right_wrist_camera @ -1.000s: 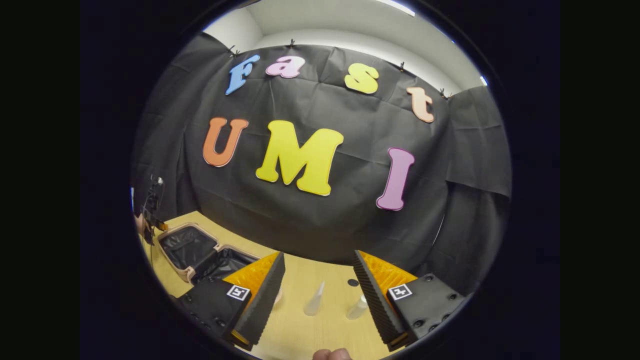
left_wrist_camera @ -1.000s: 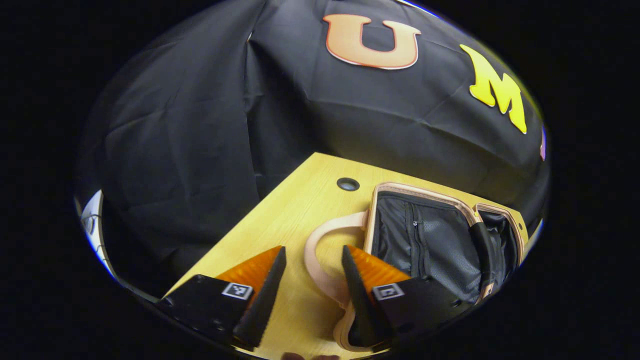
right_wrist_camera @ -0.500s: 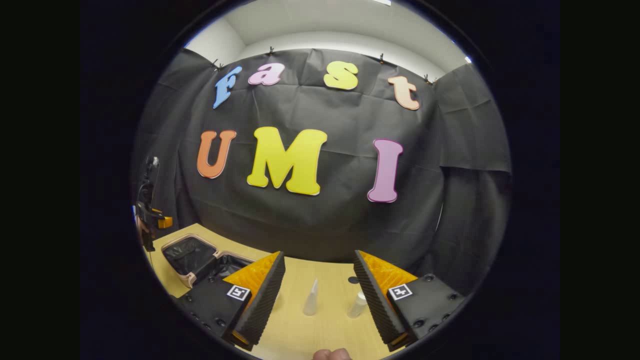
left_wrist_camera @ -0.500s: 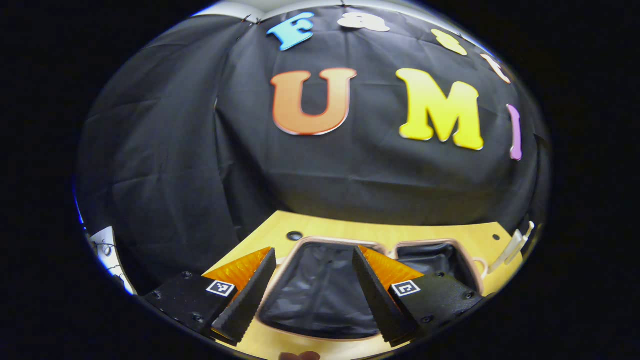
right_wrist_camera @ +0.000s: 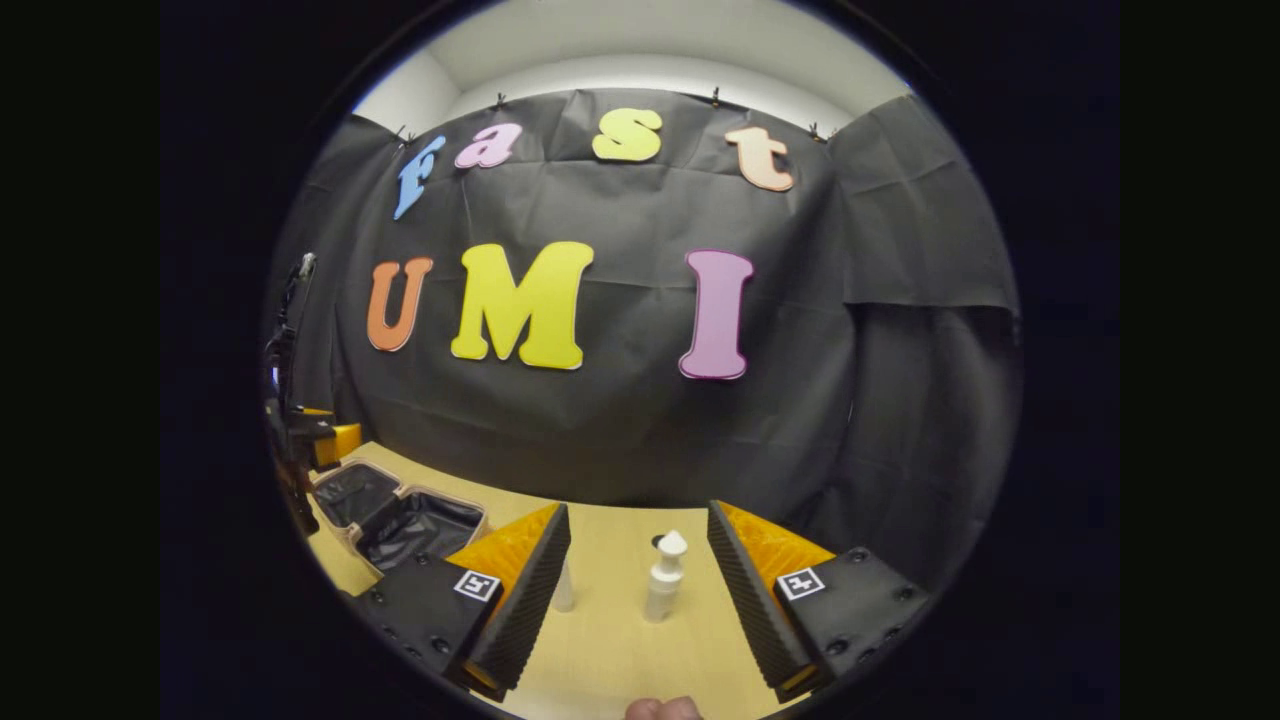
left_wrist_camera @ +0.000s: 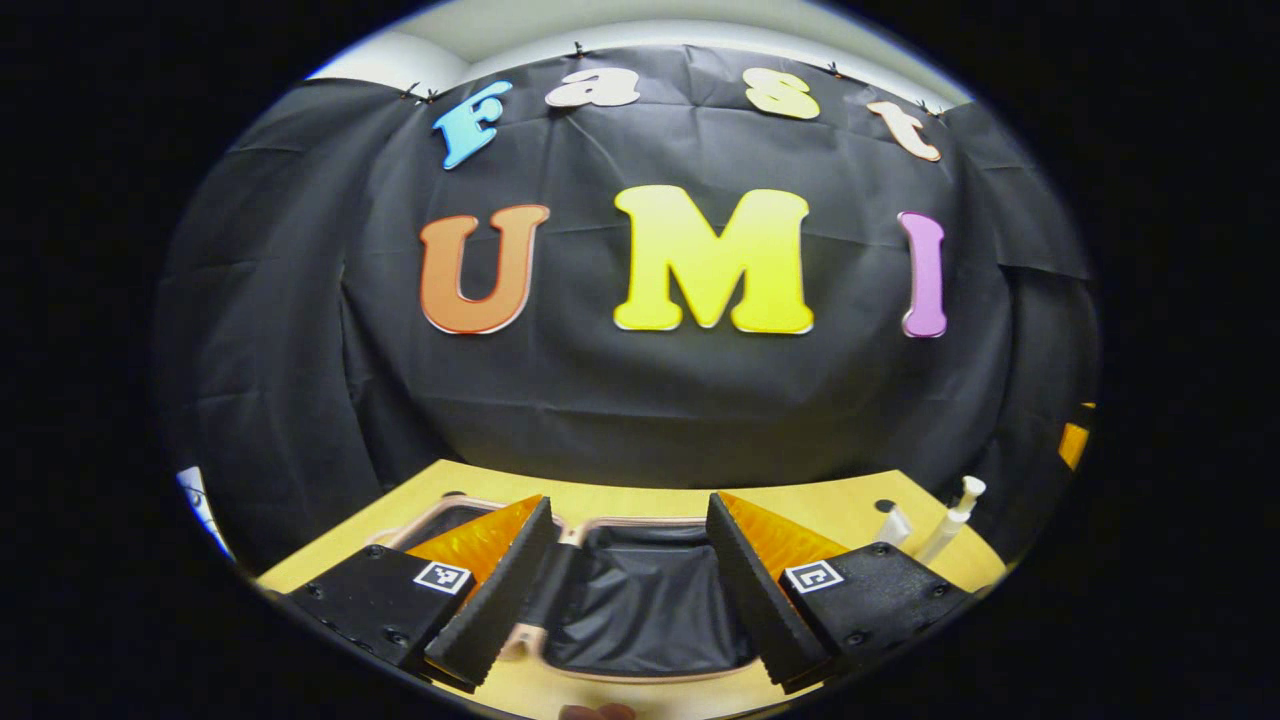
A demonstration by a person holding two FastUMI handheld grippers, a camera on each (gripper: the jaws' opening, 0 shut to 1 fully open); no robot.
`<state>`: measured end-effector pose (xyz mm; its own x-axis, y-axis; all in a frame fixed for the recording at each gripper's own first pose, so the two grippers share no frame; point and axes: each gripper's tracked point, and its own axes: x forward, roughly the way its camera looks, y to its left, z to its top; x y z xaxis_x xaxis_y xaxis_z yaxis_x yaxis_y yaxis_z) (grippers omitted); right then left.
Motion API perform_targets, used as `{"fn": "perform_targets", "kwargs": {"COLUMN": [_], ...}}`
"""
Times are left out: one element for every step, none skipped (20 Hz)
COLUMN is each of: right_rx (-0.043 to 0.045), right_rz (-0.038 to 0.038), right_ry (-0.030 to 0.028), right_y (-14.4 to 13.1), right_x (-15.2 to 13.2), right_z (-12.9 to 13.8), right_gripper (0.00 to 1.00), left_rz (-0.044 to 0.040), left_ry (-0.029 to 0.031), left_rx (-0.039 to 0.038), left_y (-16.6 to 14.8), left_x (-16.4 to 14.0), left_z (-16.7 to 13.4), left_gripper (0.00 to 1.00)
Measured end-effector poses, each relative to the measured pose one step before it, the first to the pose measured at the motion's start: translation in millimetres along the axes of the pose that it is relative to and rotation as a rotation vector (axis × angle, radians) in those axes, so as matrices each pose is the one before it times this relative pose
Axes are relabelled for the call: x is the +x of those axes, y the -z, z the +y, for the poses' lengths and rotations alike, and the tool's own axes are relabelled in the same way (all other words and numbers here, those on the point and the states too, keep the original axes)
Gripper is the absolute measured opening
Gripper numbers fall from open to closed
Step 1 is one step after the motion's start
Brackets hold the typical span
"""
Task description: First open the suitcase, pack the skin care products into it, and then close the suitcase.
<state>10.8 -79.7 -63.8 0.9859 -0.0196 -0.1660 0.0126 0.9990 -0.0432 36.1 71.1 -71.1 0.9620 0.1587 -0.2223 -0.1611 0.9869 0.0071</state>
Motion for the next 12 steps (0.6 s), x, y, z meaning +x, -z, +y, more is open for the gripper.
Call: {"fn": "perform_targets", "kwargs": {"right_rx": [-0.00332,-0.00181,0.00345,0.00402,0.00132,-0.00049,-0.00369,-0.00609,-0.00753,-0.01079,-0.01297,-0.01094], "right_rz": [0.00534,0.00531,0.00493,0.00762,0.00683,0.00599,0.00536,0.00710,0.01090,0.00581,0.00321,0.00390], "right_ry": [0.00143,0.00440,0.00488,0.00425,0.00360,0.00202,-0.00126,-0.00343,-0.00811,-0.00414,0.00213,0.00606], "right_y": [1.85,3.66,2.49,2.96,2.63,2.61,1.82,3.10,2.74,1.56,0.80,1.33], "right_x": [0.95,0.74,1.23,1.37,1.56,1.56,1.46,1.08,0.31,0.70,0.48,0.60], "right_z": [-8.54,-9.48,-9.86,-8.08,-8.10,-6.28,-5.98,-5.91,-5.43,-5.64,-7.47,-8.06], "right_gripper": [0.81,0.81,0.81,0.81,0.81,0.82,0.82,0.81,0.81,0.81,0.81,0.81], "left_rz": [0.00490,0.00494,0.01354,0.01747,0.01737,0.01880,0.02676,0.02058,0.01235,0.01132,0.01154,0.00886], "left_ry": [0.02586,0.02882,0.02945,0.03397,0.03431,0.03362,0.03314,0.03019,0.02427,0.02053,0.01501,0.01333], "left_rx": [0.00552,0.00809,0.00449,0.00167,0.00892,0.01655,0.01467,0.00910,0.00880,0.01172,0.01113,0.00556], "left_y": [6.32,5.72,7.05,7.65,9.70,8.09,11.50,9.98,6.06,6.39,7.17,6.72], "left_x": [-2.04,-1.50,-0.94,-0.27,1.71,2.84,5.57,6.90,6.68,10.14,10.73,11.22], "left_z": [-21.16,-19.08,-18.84,-20.20,-18.56,-19.26,-18.68,-17.85,-15.78,-14.06,-11.55,-8.44], "left_gripper": [0.98,0.98,0.98,0.98,0.98,0.98,0.98,0.98,0.98,0.98,0.98,0.98]}}
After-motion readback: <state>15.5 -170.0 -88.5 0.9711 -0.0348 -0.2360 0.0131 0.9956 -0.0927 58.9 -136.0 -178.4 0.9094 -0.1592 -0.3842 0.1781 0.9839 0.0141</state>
